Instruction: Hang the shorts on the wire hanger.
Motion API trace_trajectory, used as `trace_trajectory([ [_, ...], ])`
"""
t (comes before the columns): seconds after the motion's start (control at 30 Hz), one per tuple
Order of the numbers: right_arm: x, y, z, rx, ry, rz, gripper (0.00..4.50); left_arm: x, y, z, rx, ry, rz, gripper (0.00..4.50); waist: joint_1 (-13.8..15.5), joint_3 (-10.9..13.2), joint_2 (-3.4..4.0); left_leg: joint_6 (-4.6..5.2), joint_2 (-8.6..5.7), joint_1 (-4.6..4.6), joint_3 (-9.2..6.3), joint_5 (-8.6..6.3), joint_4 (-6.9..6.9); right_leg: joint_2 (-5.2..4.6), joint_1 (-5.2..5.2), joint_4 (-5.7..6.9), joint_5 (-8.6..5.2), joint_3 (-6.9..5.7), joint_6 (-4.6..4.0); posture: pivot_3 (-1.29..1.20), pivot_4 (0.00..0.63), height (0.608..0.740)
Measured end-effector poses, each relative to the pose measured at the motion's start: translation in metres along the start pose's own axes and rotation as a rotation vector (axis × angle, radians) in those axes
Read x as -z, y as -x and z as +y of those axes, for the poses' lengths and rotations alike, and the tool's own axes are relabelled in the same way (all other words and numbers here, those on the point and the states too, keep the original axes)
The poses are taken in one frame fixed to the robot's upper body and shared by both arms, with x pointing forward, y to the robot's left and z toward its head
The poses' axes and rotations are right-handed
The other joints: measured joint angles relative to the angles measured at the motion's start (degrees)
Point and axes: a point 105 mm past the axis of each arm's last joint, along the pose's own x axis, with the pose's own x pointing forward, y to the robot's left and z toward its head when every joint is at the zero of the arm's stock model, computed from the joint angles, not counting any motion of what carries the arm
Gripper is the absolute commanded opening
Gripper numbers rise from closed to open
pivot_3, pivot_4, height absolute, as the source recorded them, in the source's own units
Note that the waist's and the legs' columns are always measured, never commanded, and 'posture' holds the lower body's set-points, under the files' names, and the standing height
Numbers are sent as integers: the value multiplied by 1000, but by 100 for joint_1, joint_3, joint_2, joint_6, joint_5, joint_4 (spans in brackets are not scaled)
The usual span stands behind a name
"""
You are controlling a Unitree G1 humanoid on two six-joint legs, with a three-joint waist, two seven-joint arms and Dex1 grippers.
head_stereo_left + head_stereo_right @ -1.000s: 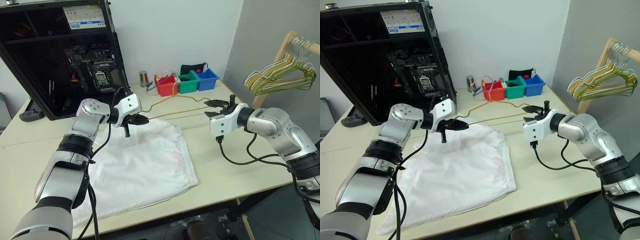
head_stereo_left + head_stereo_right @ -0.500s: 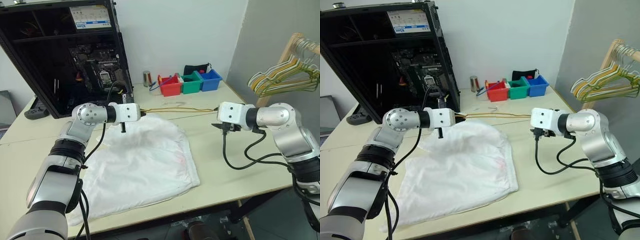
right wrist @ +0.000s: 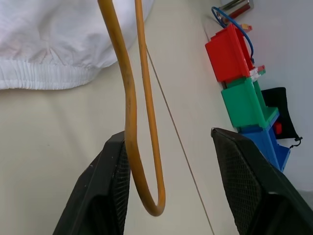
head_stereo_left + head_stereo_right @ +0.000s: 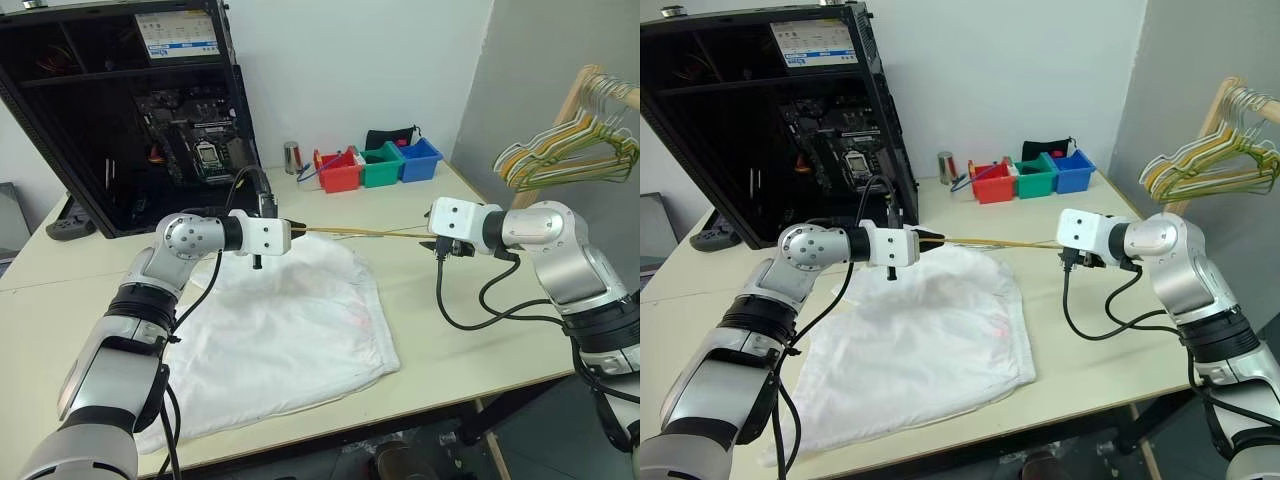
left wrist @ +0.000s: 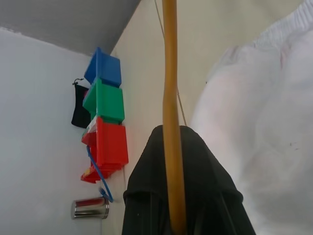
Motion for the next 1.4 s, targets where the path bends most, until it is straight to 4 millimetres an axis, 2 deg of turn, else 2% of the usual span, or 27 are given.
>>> trace_trajectory([
  [0.03, 3, -1, 0, 0, -2, 13, 2660, -2, 0, 1, -3, -7, -6, 0, 1, 0, 0, 0, -2, 0, 0, 0, 0, -1, 0, 0, 0, 0, 0, -199, 0, 740],
  [0.13, 11, -4, -1, 11, -14, 30, 2208, -3, 0, 2, -6, -6, -11, 0, -3, -1, 1, 1, -6, 1, 0, 0, 0, -3, -2, 2, 1, -1, 0, -199, 0, 740],
  [0.43, 11, -5, -4, 26, 2, 28, 127, -3, 0, 2, -9, -5, -11, 0, -4, -1, 1, 1, -10, 1, -2, 0, 1, -4, -2, 3, 2, -1, -2, -204, 0, 740],
  [0.63, 10, -7, -1, 13, 31, 30, 31, -2, 1, 6, -22, -1, -8, 0, -6, -3, 4, 1, -14, 1, -4, 0, 2, -6, -1, 4, 2, -2, -2, -207, 0, 740],
  [0.7, 10, -7, -1, 14, 37, 33, 0, -2, 0, 7, -26, -9, -5, 555, -5, -3, 4, 1, -15, 0, -4, 0, 3, -7, -1, 4, 1, -2, -1, -207, 0, 740],
  [0.73, 10, -7, -1, 14, 38, 34, 0, -3, 0, 8, -30, -15, -6, 661, -5, -3, 4, 1, -16, 0, -5, 0, 4, -7, -1, 4, 1, -2, -1, -207, 0, 740],
  [0.8, 10, -7, -1, 14, 39, 33, 0, -5, -1, 10, -28, -16, -14, 1160, -5, -3, 4, 1, -16, 0, -5, 0, 4, -8, 0, 4, 1, -2, -1, -207, 0, 740],
  [0.87, 10, -7, -1, 15, 40, 33, 0, -6, -2, 9, -24, -10, -25, 1412, -7, -3, 4, 1, -16, 0, -4, 0, 4, -8, -1, 4, 1, -2, -1, -209, 0, 740],
  [1.03, 10, -8, 4, 6, 35, 29, 0, -9, 2, 11, -25, 36, -66, 2461, -12, -3, 5, 2, -16, 0, -4, 0, 4, -8, -2, 5, 1, -2, -1, -204, 0, 740],
  [1.2, 12, -9, 9, -1, 30, 31, 0, -19, 10, 19, -49, 89, -139, 3320, -7, -4, 4, 2, -17, 0, -7, 0, 8, -8, 1, 4, 1, -1, -1, -200, 0, 740],
  [1.33, 22, -10, 20, -11, -4, 40, 0, -23, 23, 28, -74, 177, -174, 4092, -11, -4, 4, 2, -16, 0, -6, 0, 9, -8, -1, 7, 1, 0, -1, -193, 0, 740],
  [1.4, 34, -8, 20, 14, -64, 56, 0, -23, 29, 30, -82, 213, -177, 4462, -5, -4, 4, 2, -19, 0, -5, 0, 14, -7, -2, 16, 3, 1, -4, -192, 0, 740],
])
